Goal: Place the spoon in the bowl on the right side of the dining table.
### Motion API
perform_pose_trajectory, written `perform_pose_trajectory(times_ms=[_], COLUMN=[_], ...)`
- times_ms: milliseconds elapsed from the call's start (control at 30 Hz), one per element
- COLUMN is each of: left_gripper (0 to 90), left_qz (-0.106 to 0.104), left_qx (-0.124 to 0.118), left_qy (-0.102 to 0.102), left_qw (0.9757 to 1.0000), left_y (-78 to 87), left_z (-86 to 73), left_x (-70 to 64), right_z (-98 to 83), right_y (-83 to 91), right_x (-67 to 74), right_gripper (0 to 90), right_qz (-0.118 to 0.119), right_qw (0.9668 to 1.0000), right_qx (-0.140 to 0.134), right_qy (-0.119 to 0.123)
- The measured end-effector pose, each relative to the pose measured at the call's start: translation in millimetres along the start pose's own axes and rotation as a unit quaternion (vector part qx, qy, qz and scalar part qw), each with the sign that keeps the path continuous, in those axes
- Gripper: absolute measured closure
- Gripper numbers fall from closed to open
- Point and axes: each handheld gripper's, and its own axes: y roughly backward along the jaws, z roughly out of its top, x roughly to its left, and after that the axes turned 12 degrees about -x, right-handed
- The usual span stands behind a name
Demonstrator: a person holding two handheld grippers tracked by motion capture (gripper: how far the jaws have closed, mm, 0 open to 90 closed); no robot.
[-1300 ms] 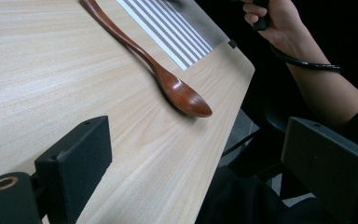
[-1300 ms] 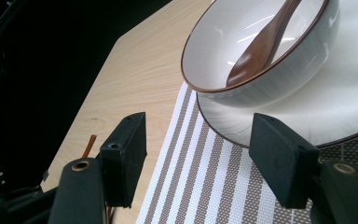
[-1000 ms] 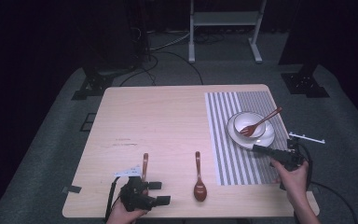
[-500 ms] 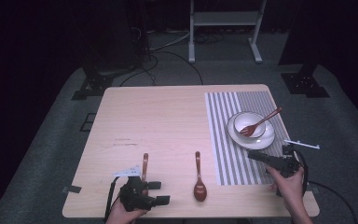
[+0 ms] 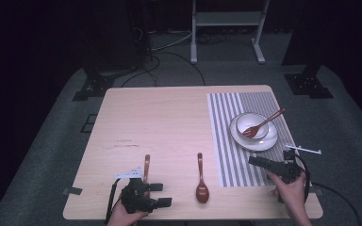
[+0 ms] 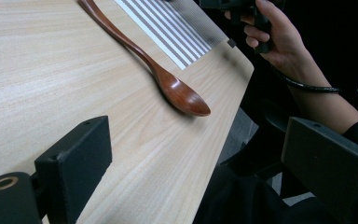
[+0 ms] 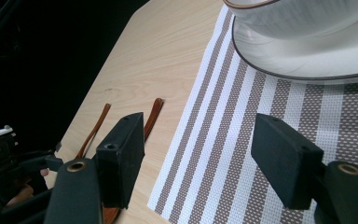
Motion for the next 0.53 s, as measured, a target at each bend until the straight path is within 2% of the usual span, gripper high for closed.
perform_pose_trajectory(times_ms=[300, 533], left_gripper=[7.1, 7.1], left_qz=[0.0, -0.001], left_qx=[-0.001, -0.001], left_qy=[0.001, -0.002], left_qw=[1.0, 1.0], left_y=[0.2, 0.1], left_z=[0.1, 0.8], left_x=[-0.2, -0.7], right_z=[-6.2, -12.3], right_y=[0.3, -1.9], right_x=[1.9, 3.4], right_gripper=[33.5, 33.5], right_qz=[0.0, 0.005], right_qw=[1.0, 0.9999], right_qx=[0.002, 0.009], right_qy=[0.005, 0.0])
